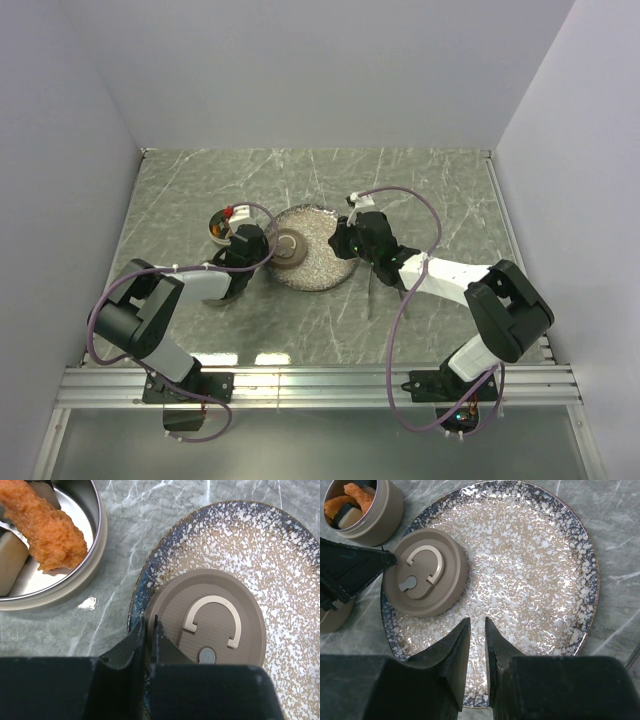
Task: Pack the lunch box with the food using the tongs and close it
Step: Pick up the lid of the lunch box with the left arm, then put the lid back on the lunch box
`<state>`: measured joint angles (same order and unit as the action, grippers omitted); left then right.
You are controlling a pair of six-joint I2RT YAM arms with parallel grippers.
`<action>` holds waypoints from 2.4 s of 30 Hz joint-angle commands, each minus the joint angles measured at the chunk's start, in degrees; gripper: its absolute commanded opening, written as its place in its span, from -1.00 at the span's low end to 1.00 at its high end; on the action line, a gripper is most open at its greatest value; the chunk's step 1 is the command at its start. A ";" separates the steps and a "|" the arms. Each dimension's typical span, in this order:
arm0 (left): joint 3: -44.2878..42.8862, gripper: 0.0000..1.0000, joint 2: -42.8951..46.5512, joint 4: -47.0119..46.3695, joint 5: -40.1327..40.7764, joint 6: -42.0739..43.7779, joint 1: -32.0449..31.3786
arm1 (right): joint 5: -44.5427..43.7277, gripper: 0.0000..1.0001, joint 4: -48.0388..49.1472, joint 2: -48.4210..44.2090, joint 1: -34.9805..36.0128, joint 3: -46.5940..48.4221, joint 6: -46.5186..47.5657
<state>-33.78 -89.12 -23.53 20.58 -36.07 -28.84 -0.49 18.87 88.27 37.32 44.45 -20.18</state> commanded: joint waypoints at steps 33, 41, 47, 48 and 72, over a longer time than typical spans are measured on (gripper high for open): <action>-4.01 -0.99 14.86 11.75 -2.47 4.70 13.28 | 1.63 -0.49 3.71 -0.82 -0.58 -1.99 -0.56; -5.24 -0.99 11.96 11.84 -2.82 3.56 16.97 | 2.34 -0.49 4.07 -0.82 -0.67 -2.26 -0.47; -5.25 -0.99 11.95 11.58 -1.77 3.03 18.73 | 2.34 -0.49 4.15 -1.26 -0.58 -2.79 -0.29; -5.16 -0.99 12.13 11.58 -1.86 2.94 19.34 | 2.42 -0.49 4.24 -1.17 -0.58 -2.79 -0.21; -6.65 -0.99 8.09 10.70 -0.63 2.24 22.77 | 2.60 -0.50 3.89 -2.22 -0.67 -3.31 0.14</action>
<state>-38.00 -80.53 -11.07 19.35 -33.23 -6.59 2.24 20.56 88.25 37.08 41.76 -20.51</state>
